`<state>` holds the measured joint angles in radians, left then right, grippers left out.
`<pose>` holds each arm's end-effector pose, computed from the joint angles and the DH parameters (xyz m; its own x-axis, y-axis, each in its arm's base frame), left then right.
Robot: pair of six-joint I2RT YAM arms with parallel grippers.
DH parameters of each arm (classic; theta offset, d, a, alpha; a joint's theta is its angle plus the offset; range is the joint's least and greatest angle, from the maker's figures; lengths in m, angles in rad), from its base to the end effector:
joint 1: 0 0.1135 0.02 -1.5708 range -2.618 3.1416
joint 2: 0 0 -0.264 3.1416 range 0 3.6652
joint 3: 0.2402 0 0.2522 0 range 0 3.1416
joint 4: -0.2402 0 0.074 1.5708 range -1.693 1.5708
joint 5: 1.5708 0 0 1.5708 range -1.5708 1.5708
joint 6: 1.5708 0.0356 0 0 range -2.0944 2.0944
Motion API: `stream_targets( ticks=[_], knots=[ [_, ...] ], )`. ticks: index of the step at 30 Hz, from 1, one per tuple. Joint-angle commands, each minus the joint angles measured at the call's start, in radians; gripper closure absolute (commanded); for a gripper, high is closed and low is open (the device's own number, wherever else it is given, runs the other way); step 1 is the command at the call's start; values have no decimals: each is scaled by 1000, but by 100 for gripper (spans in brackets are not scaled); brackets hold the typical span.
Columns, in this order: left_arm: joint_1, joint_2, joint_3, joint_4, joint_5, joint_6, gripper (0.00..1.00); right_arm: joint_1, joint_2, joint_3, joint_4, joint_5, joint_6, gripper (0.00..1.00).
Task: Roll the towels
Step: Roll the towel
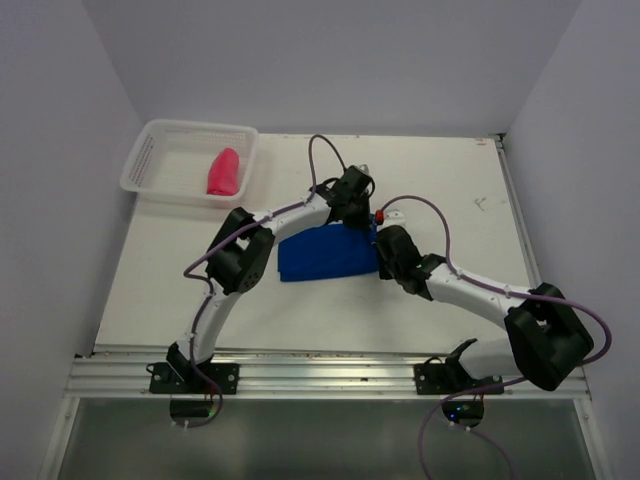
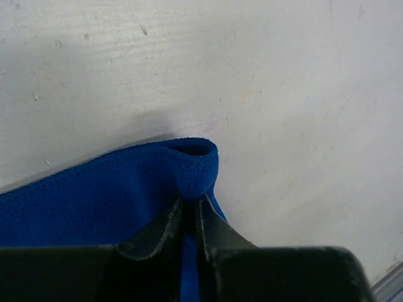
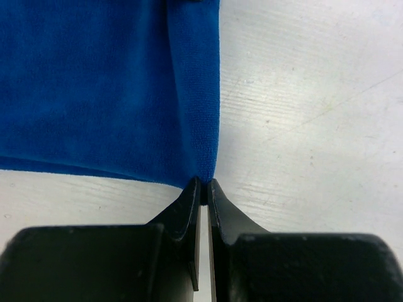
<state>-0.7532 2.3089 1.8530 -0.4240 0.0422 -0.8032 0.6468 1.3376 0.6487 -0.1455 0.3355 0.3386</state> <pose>0.3738 -0.3525 0.1704 -0.8963 -0.1452 -0.4191 0.0836 0.8727 -0.4811 0.2134 0.1464 0.1812 -0.6881 -0.1266 -0.7145 -0.1739 0.9847 -0.0070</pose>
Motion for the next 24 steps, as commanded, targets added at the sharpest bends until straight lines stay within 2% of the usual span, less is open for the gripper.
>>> stream_targets(
  ticks=[1,8,14,24],
  knots=[
    [40,-71,-6,160,39,-11,86,31,-28,57,-71,103,-56,100],
    [58,-49,-6,186,96,21,85,76,15,100,-71,108,-131,100],
    [68,-48,-60,229,116,27,84,85,40,144,-124,171,-150,100],
    [94,-66,-152,326,159,24,84,97,107,187,-135,172,-197,100]
  ],
)
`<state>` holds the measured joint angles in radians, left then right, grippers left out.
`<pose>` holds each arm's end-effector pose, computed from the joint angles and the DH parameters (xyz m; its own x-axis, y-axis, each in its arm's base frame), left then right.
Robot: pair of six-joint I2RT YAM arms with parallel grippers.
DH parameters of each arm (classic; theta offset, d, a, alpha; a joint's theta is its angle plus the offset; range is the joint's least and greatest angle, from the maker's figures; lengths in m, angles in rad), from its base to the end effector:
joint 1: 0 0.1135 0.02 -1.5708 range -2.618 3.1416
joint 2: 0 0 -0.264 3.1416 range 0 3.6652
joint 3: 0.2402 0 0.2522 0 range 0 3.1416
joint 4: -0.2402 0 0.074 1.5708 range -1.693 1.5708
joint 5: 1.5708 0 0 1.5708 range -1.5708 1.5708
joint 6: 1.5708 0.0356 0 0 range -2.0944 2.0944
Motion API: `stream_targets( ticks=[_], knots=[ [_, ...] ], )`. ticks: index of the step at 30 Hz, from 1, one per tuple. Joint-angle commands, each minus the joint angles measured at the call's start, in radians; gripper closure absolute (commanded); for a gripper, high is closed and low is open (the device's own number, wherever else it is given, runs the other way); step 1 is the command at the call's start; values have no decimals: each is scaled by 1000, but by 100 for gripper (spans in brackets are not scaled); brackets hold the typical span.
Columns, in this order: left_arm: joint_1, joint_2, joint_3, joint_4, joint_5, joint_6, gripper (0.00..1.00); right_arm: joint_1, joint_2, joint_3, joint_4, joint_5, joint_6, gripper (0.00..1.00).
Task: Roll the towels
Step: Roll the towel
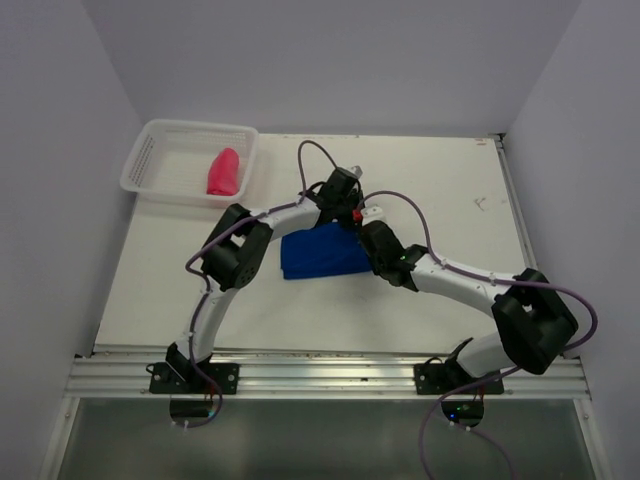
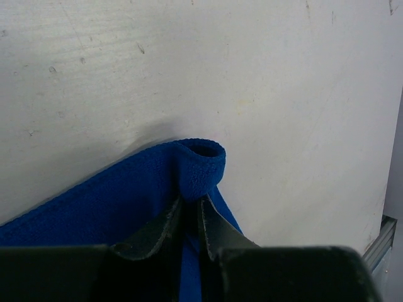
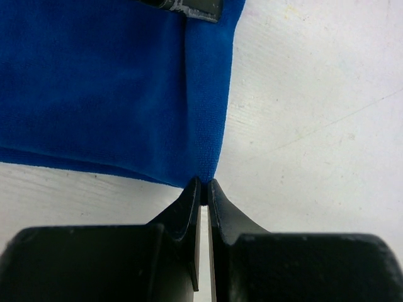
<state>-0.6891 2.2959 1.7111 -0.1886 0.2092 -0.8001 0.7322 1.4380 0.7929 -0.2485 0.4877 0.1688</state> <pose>0.3892 -0.3302 0.1499 -0.9041 -0.1644 -0.3944 0.1264 0.7788 -0.6144 0.2216 0.1767 0.1936 -0.6339 -0.3702 -0.6791 -0.2695 0.9287 -0.2547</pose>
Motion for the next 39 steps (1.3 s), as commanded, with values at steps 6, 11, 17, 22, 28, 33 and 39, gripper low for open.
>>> stream_targets(
  ticks=[6,11,17,22,28,33,39],
  knots=[
    [37,-61,-13,104,-8,27,83,32,12,19,34,-44,-58,100],
    [40,-64,-31,115,-7,29,83,36,33,12,80,-89,-64,100],
    [43,-72,-48,121,-5,32,83,35,76,14,103,-115,-74,100],
    [49,-88,-71,135,-7,36,83,36,99,-7,141,-149,-58,100],
    [54,-93,-91,147,-1,38,83,35,124,-27,189,-172,-32,100],
    [53,-107,-111,158,-1,47,83,33,150,-31,204,-170,-2,96],
    [53,-115,-159,172,4,56,84,12,144,-41,216,-189,49,88]
  ],
)
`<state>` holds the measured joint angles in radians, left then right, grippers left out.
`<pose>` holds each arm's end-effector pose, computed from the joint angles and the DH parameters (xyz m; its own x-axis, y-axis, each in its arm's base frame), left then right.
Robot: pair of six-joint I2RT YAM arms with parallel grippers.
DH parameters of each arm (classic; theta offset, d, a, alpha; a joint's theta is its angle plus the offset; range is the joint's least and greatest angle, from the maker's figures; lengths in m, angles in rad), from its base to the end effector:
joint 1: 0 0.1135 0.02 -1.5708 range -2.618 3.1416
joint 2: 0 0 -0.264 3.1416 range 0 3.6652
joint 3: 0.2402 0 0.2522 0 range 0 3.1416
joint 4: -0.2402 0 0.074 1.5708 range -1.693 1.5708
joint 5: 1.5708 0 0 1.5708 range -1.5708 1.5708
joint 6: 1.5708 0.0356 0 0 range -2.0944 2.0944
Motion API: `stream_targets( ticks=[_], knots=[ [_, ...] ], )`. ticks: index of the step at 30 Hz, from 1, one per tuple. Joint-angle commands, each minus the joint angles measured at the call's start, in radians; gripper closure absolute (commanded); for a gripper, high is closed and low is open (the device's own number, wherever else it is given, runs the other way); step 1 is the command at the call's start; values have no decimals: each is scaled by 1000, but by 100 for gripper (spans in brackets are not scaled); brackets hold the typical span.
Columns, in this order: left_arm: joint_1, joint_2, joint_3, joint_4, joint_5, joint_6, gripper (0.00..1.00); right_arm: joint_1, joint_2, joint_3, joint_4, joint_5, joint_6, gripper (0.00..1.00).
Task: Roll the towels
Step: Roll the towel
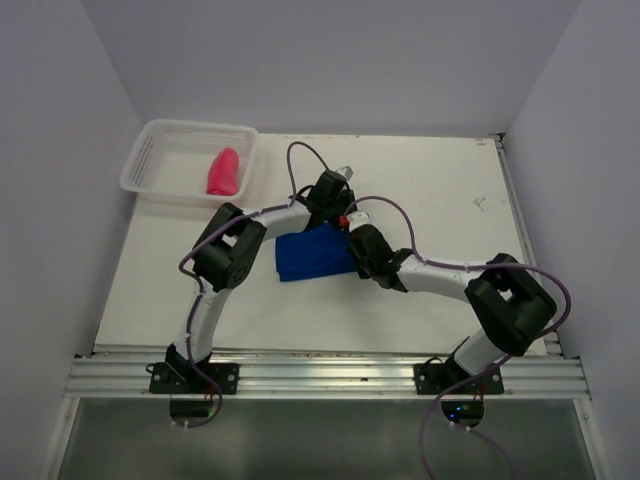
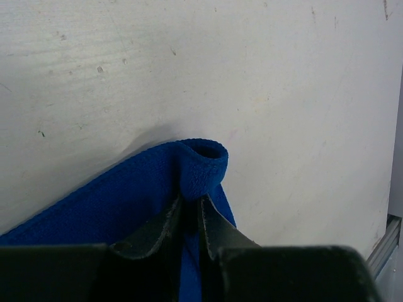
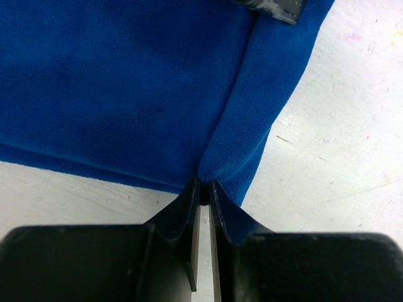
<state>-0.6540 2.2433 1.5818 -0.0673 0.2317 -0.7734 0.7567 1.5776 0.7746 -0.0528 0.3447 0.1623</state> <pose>0.3884 -0.3080 0.1445 -0.8868 -0.1769 -0.4269 0.1517 0.7612 -0.6305 0.2304 0.2010 0.1618 -0.6202 -0.3764 -0.6882 -0.3900 0.9092 -0.1459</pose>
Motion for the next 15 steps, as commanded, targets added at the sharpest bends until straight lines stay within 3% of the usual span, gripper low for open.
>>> stream_targets(
  ticks=[1,15],
  knots=[
    [17,-63,-43,84,-19,32,84,-19,1,-23,19,-50,65,87],
    [17,-68,-85,100,-35,66,84,-157,-143,-54,18,-265,167,64]
  ],
)
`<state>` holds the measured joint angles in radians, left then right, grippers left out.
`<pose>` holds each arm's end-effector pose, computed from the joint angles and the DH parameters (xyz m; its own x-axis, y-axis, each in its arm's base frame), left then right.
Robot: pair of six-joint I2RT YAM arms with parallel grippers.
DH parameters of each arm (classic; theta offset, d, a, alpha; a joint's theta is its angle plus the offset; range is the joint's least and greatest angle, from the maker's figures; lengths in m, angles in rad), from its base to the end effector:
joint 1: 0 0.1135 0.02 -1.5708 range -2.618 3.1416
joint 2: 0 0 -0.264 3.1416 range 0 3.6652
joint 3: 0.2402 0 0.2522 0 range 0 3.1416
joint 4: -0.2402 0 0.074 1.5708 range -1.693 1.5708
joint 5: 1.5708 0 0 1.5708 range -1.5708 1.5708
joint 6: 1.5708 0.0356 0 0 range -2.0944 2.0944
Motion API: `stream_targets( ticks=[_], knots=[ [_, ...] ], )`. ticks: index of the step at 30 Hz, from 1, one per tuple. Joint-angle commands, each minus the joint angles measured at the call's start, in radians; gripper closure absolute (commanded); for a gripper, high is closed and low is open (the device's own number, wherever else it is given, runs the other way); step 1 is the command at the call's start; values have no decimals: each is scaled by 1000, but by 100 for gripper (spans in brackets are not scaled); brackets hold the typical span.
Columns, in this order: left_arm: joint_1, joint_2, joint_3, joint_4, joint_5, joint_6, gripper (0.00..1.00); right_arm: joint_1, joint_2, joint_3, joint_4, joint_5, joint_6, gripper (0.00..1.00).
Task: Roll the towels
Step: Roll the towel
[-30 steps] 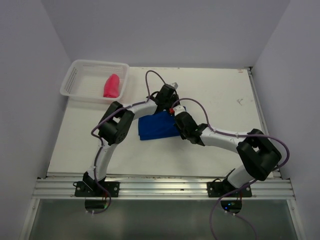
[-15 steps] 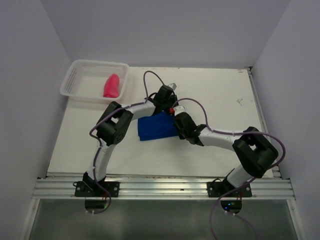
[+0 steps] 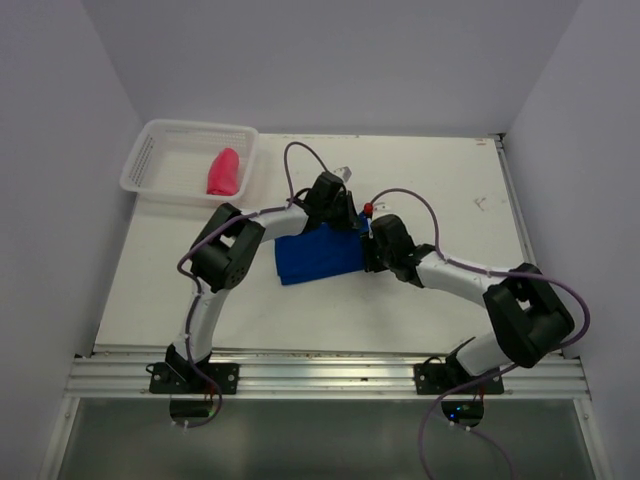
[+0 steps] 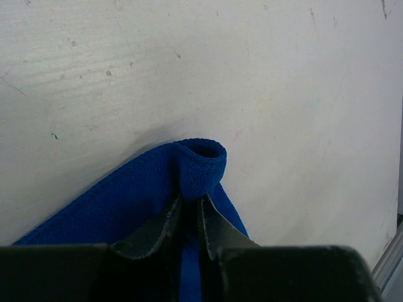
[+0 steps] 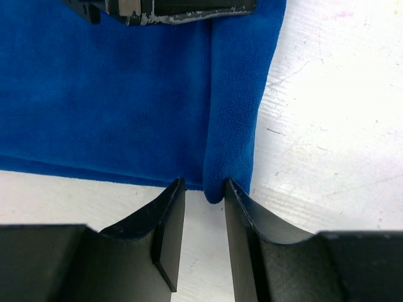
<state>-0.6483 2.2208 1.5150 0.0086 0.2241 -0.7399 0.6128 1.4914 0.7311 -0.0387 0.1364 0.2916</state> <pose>0.3846 -0.3013 0.1406 -0.8665 -0.1683 -0.4700 0.1900 0.7594 -0.6223 0.2434 0.1652 0.1730 -0.7030 -0.1461 -0.6960 -0.3029 0.9470 0.1072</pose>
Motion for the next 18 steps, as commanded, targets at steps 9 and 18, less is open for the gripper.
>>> stream_targets(
  ticks=[9,18],
  knots=[
    [12,-47,-24,25,-31,36,84,-62,-219,-48,-10,-159,101,52],
    [13,-47,-36,33,-29,33,84,-202,-229,-39,2,-237,253,53]
  ],
)
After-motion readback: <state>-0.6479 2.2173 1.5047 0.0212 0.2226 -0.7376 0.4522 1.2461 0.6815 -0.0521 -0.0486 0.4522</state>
